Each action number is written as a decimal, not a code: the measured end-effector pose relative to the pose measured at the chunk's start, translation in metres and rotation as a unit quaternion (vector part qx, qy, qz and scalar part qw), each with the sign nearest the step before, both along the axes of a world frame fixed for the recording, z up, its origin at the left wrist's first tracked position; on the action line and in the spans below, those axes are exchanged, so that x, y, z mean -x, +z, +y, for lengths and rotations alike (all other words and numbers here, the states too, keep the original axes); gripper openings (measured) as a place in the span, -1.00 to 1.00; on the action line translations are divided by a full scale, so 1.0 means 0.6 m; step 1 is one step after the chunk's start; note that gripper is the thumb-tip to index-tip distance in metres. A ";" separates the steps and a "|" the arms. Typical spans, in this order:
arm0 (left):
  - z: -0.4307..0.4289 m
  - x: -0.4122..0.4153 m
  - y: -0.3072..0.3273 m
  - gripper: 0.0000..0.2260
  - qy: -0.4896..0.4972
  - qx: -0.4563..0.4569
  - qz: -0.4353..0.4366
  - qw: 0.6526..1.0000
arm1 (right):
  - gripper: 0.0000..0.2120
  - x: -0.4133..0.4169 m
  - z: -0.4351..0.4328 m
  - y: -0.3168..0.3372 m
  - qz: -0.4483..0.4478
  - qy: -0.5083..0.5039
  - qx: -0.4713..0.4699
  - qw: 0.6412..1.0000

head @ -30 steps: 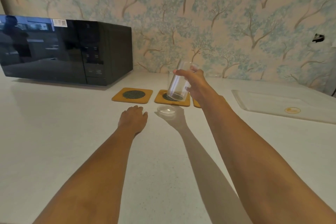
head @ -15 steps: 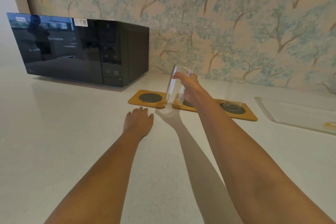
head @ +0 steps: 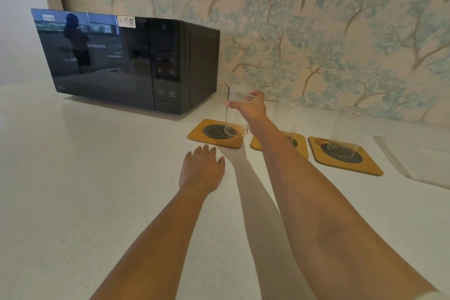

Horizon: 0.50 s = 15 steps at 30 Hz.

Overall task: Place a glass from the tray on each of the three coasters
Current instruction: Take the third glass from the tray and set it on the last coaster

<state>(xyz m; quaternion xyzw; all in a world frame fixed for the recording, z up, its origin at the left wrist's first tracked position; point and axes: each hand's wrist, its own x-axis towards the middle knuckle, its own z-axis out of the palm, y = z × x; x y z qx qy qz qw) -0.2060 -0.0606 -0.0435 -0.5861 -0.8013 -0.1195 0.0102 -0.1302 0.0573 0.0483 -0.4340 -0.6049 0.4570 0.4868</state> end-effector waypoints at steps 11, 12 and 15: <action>0.012 0.002 -0.009 -0.50 0.018 -0.024 -0.004 1.000 | -0.35 0.062 0.038 -0.028 -0.009 0.011 0.004 1.000; 0.012 0.002 -0.008 -0.50 0.019 -0.024 -0.005 1.000 | -0.35 0.065 0.041 -0.028 -0.007 0.010 0.006 1.000; 0.012 0.002 -0.007 -0.50 0.020 -0.025 -0.008 0.999 | -0.34 0.071 0.049 -0.028 -0.005 0.007 0.007 1.000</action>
